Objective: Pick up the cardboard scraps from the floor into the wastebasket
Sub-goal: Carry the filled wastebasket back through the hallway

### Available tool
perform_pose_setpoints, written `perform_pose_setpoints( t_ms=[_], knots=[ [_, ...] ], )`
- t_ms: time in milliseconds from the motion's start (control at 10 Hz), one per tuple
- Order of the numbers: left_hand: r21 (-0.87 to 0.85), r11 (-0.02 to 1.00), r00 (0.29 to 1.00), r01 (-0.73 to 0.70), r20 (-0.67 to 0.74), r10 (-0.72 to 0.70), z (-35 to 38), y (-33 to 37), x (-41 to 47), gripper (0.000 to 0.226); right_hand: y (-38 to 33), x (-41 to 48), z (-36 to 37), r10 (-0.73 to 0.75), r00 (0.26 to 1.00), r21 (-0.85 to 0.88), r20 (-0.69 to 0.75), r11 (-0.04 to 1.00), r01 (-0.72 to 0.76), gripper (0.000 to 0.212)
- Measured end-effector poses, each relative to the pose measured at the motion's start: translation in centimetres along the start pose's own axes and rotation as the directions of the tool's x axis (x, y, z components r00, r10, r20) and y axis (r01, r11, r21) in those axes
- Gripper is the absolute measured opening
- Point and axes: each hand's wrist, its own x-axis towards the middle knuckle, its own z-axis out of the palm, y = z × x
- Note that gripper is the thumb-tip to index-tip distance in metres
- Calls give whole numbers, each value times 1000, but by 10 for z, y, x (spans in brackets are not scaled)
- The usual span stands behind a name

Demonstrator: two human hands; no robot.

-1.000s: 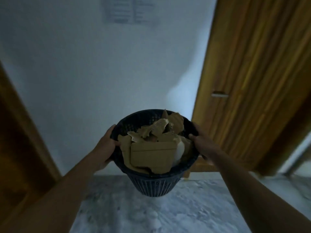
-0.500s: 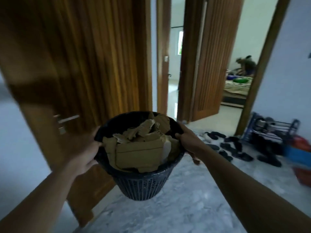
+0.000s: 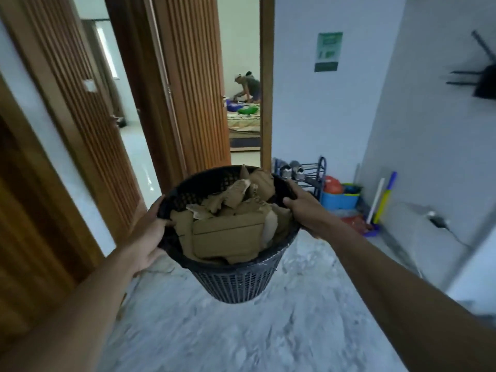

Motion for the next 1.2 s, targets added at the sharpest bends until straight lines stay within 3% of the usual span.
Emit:
perform_pose_setpoints(
  t_ms=[100, 200, 300, 400, 600, 700, 1000, 1200],
  knots=[
    [-44, 999, 987, 10, 163, -3, 62, 17, 84, 65, 18, 49, -49, 16, 991, -30, -133, 999, -21, 68],
    [49, 999, 975, 1, 222, -12, 128, 23, 176, 68, 44, 106, -101, 25, 965, -42, -262, 998, -37, 75],
    [107, 994, 937, -15, 348, -23, 194, 16, 269, 67, 53, 143, -141, 51, 923, 7, -380, 999, -52, 52],
    [118, 992, 885, -38, 465, -22, 269, 25, 340, 66, 69, 183, -188, 80, 849, 32, -522, 997, -75, 56],
    [104, 989, 754, -100, 657, 7, 445, 35, 458, 79, 108, 240, -287, 135, 599, 109, -789, 991, -79, 56],
    [143, 983, 647, -113, 761, -36, 537, 20, 511, 84, 142, 269, -339, 174, 510, 151, -843, 985, -87, 57],
    [170, 980, 490, -104, 866, -98, 783, -61, 619, 90, 274, 357, -483, 293, 296, 244, -909, 951, -191, 54],
    [307, 933, 370, -185, 902, -223, 926, -146, 683, 85, 382, 405, -551, 387, 125, 352, -913, 906, -234, 53]
  ],
)
